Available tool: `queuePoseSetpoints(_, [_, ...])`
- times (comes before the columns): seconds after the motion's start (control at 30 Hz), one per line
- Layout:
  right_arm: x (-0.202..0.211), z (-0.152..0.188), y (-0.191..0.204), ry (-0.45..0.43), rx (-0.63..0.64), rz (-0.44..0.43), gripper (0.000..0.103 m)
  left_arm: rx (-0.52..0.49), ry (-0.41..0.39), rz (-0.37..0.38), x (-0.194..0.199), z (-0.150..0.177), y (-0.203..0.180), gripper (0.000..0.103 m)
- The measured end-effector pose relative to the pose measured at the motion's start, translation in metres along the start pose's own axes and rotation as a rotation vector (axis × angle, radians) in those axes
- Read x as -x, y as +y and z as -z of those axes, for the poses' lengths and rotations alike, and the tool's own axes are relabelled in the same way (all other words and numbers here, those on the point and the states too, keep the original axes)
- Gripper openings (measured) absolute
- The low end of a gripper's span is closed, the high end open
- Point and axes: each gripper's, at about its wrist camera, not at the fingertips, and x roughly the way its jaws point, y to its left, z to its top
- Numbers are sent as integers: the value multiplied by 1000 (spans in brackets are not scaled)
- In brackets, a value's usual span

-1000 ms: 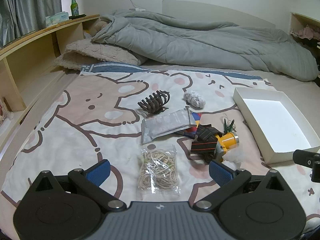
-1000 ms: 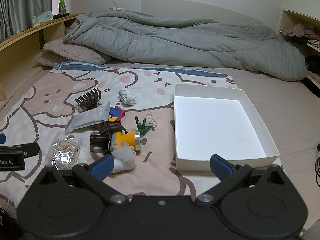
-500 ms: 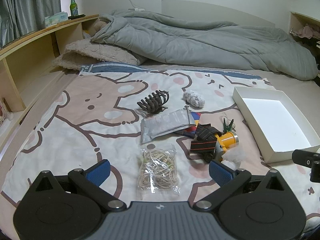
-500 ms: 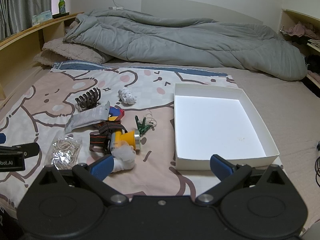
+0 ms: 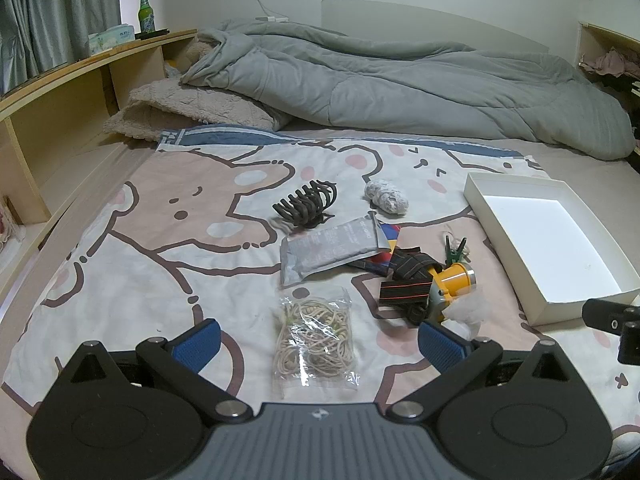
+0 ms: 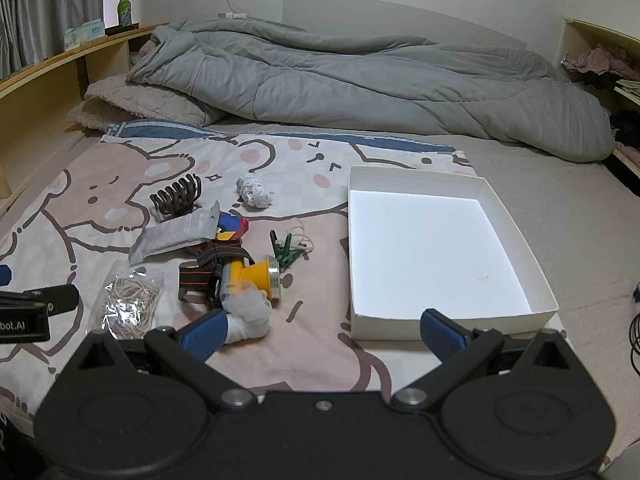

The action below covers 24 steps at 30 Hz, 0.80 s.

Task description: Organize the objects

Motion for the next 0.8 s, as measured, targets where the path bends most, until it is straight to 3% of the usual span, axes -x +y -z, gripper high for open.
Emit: queuePoseSetpoints(0.8, [-1,0,0,1,2,1,103,-39,-2,50,0,0,-1,103])
